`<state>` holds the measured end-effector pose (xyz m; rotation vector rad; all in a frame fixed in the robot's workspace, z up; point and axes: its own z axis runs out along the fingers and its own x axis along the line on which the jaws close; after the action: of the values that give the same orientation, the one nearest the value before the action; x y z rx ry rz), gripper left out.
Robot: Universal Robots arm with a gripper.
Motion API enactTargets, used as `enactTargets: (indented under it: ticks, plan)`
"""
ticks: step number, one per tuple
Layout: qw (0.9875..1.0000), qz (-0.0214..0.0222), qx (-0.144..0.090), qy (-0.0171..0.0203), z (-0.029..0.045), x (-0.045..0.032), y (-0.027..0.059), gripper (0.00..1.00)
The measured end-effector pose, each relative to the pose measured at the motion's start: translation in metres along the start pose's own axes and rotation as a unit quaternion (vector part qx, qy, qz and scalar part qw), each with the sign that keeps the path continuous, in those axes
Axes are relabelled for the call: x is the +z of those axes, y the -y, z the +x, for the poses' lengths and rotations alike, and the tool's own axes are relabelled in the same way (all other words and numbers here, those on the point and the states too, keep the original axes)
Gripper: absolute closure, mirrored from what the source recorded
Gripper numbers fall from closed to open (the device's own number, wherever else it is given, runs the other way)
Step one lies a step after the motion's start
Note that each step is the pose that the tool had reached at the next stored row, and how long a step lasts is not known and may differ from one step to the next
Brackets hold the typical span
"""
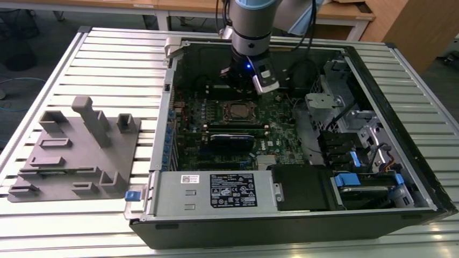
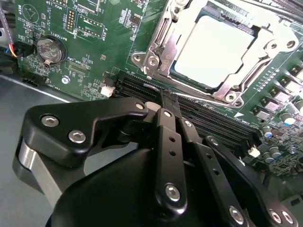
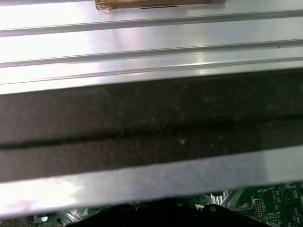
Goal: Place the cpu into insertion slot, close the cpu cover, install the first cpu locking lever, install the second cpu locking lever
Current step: 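Install the first cpu locking lever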
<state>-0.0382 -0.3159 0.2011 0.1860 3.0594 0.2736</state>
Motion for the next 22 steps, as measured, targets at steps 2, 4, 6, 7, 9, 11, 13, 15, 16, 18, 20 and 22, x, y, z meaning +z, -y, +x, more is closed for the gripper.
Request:
enactTargets:
  ticks: [2, 4, 6, 7, 9, 11, 13, 15, 16, 18, 20, 22]
  plan:
    - [1.0000, -0.0007, 0.000, 0.0013, 0.0010, 0.0000, 0.0001, 0.89]
    - [1.0000, -0.0013, 0.000, 0.0029, 0.0017, 0.0001, 0.0002, 0.89]
    - [1.0000, -0.0017, -0.001, 0.0051, 0.0020, 0.0004, 0.0003, 0.89]
    - [1.0000, -0.0018, -0.001, 0.0062, 0.0020, 0.0006, 0.0005, 0.89]
    - [1.0000, -0.0020, -0.001, 0.0083, 0.0020, 0.0010, 0.0008, 0.89]
    - [0.9999, -0.0022, -0.002, 0.0100, 0.0020, 0.0012, 0.0011, 0.89]
    - [0.9999, -0.0023, -0.002, 0.0112, 0.0022, 0.0013, 0.0013, 0.89]
    - [0.9999, -0.0025, -0.002, 0.0123, 0.0025, 0.0014, 0.0015, 0.89]
    - [0.9999, -0.0026, -0.002, 0.0129, 0.0026, 0.0015, 0.0017, 0.89]
    - [0.9999, -0.0027, -0.002, 0.0143, 0.0031, 0.0015, 0.0022, 0.89]
    - [0.9999, -0.0029, -0.003, 0.0157, 0.0037, 0.0015, 0.0027, 0.89]
    - [0.9998, -0.0031, -0.003, 0.0170, 0.0042, 0.0015, 0.0033, 0.89]
